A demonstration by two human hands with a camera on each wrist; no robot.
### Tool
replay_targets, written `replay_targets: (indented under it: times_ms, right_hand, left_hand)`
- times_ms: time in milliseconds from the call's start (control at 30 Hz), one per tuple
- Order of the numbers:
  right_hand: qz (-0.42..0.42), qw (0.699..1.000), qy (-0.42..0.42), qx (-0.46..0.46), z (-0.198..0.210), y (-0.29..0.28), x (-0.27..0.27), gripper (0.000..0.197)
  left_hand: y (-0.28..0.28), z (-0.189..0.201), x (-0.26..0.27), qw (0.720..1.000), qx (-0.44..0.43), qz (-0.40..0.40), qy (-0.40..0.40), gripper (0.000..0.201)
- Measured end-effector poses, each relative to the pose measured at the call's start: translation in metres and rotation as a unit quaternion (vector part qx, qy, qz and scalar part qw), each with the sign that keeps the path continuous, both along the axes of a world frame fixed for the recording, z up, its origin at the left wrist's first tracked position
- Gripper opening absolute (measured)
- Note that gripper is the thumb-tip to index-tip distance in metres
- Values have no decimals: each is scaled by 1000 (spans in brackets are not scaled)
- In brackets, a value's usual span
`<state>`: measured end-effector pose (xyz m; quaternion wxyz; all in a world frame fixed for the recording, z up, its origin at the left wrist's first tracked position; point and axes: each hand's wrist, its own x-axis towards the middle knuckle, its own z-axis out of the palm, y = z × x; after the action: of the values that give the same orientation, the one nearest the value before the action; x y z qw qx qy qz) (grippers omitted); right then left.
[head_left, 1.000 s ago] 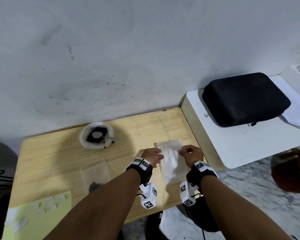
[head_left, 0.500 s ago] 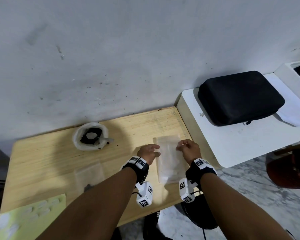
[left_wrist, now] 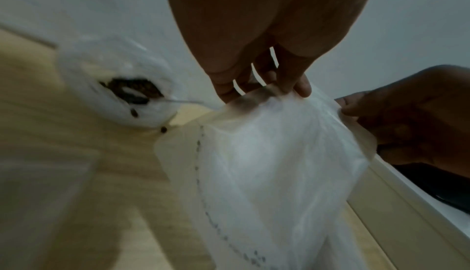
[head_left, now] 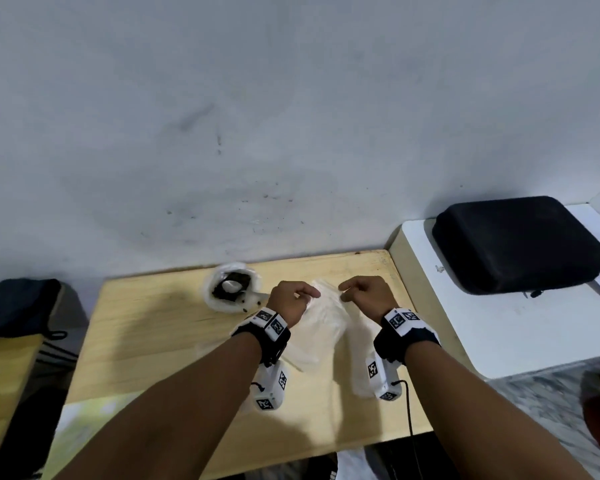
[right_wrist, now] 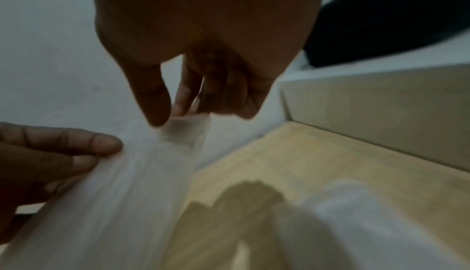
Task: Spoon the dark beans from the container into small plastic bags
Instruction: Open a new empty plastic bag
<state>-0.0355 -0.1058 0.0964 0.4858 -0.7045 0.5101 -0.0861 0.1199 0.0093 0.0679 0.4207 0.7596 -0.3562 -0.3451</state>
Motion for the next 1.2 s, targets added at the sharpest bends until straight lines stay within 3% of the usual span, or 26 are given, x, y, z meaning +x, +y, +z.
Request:
replay_targets:
  times_ms: [133, 300, 400, 567, 700, 967, 1200]
  right_hand:
    - [106, 992, 42, 59, 24, 15, 38, 16]
    - [78, 991, -14, 110, 44, 40, 78, 13]
    - [70, 988, -60, 126, 54, 59, 103, 10]
    - [90, 978, -93, 162, 63, 84, 135, 11]
    - [104, 975, -101, 166, 63, 95, 149, 11]
    - [139, 981, -127, 51, 69, 106, 163, 7]
    - [179, 979, -93, -42, 70, 102, 167, 10]
  left_hand:
    - [22, 19, 30, 999, -11, -2, -46, 29]
    - [51, 41, 61, 979, -39, 155, -126, 19]
    - [65, 57, 75, 977, -59, 198, -56, 12]
    - [83, 68, 92, 982, -19, 183, 35, 38]
    - [94, 79, 102, 983, -23, 177, 36, 25]
    - [103, 91, 107, 984, -5, 177, 13, 24]
    - [107, 95, 106, 986, -20, 163, 3, 26]
